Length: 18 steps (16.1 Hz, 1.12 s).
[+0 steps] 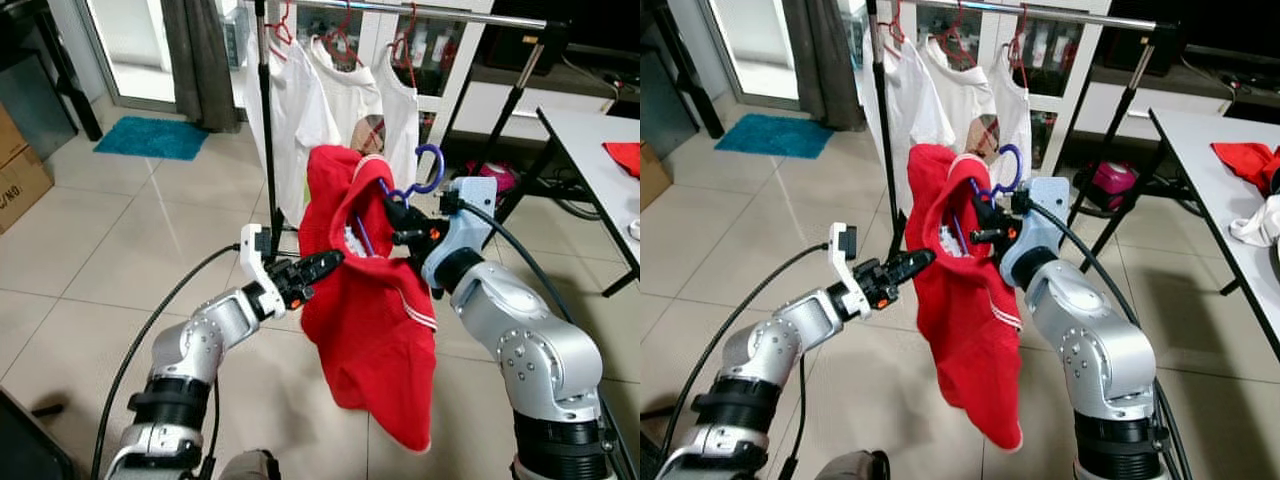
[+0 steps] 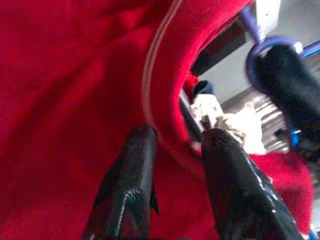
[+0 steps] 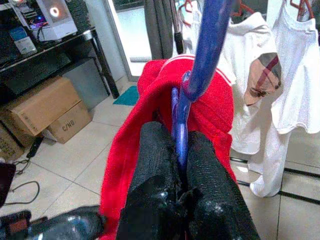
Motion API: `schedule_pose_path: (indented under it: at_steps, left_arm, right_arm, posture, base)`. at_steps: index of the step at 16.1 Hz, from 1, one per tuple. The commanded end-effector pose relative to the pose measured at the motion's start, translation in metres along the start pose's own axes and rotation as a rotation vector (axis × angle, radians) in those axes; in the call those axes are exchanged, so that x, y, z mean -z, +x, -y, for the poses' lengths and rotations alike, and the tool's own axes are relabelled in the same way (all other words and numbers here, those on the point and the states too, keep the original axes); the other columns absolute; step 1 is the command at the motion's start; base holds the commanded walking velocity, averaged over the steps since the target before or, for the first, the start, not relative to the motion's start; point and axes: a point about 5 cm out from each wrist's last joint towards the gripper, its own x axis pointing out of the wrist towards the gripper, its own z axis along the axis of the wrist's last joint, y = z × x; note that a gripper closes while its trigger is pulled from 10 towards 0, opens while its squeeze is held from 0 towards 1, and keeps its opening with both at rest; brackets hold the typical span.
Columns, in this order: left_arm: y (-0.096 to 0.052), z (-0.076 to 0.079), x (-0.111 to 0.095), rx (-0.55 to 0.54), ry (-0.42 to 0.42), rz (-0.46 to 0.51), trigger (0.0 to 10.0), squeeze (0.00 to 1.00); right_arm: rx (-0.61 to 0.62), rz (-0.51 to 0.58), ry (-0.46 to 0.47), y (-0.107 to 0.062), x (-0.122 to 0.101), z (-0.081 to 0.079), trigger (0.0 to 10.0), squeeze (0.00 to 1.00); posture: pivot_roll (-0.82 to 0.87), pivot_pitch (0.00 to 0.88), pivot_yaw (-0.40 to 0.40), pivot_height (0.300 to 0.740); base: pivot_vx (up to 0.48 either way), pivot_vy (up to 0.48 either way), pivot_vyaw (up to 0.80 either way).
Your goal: Hang hanger
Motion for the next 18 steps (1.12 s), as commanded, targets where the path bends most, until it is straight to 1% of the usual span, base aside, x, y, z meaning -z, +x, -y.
schedule_pose_path:
  at_steps: [1, 3, 5, 8, 12, 15, 18]
  left_arm:
    - [0.0068, 0.0074, -0.0096, 0.055, 0.006, 0.043, 0.0, 0.00]
    - [0.0080, 0.0093, -0.0128, 0.080, 0.002, 0.062, 0.0, 0.00]
    - [0.0092, 0.0099, -0.0131, 0.093, 0.009, 0.060, 0.0, 0.00]
    - [0.0122, 0.0096, -0.0124, 0.072, 0.026, 0.048, 0.0, 0.00]
    - [0.0137, 0.0146, -0.0127, 0.055, 0.018, 0.015, 0.0, 0.00]
    - [0.0121, 0.0102, -0.0075, 0.005, 0.004, -0.025, 0.0, 0.00]
    - [0.0113, 0.0069, -0.0067, -0.050, -0.007, -0.030, 0.0, 0.00]
  right_arm:
    - [-0.031, 0.042, -0.022, -0.0037, -0.0107, -0.0049, 10.0, 0.00]
    - [-0.029, 0.036, -0.031, -0.0048, -0.0097, -0.0048, 10.0, 0.00]
    - [-0.028, 0.024, -0.047, -0.0052, -0.0074, -0.0045, 10.0, 0.00]
    - [-0.031, 0.014, -0.064, -0.0046, -0.0063, -0.0041, 10.0, 0.00]
    - [-0.026, 0.000, -0.082, -0.0042, -0.0040, -0.0031, 10.0, 0.00]
    - [-0.026, -0.003, -0.090, -0.0041, -0.0032, -0.0034, 10.0, 0.00]
    - [-0.025, -0.006, -0.096, -0.0041, -0.0027, -0.0031, 10.0, 0.00]
  posture:
    - [-0.05, 0.000, -0.018, 0.740]
    - [-0.05, 0.000, -0.017, 0.740]
    - [-0.05, 0.000, -0.021, 0.740]
    - [-0.05, 0.000, -0.024, 0.740]
    - [-0.05, 0.000, -0.025, 0.740]
    - [-0.05, 0.000, -0.023, 0.740]
    - [-0.05, 0.000, -0.023, 0.740]
  base:
    - [0.000, 0.000, 0.00]
    - [0.000, 0.000, 0.00]
    - [0.000, 0.000, 0.00]
    - [0.000, 0.000, 0.00]
    - [0.000, 0.000, 0.00]
    - [0.000, 0.000, 0.00]
    - [0.000, 0.000, 0.00]
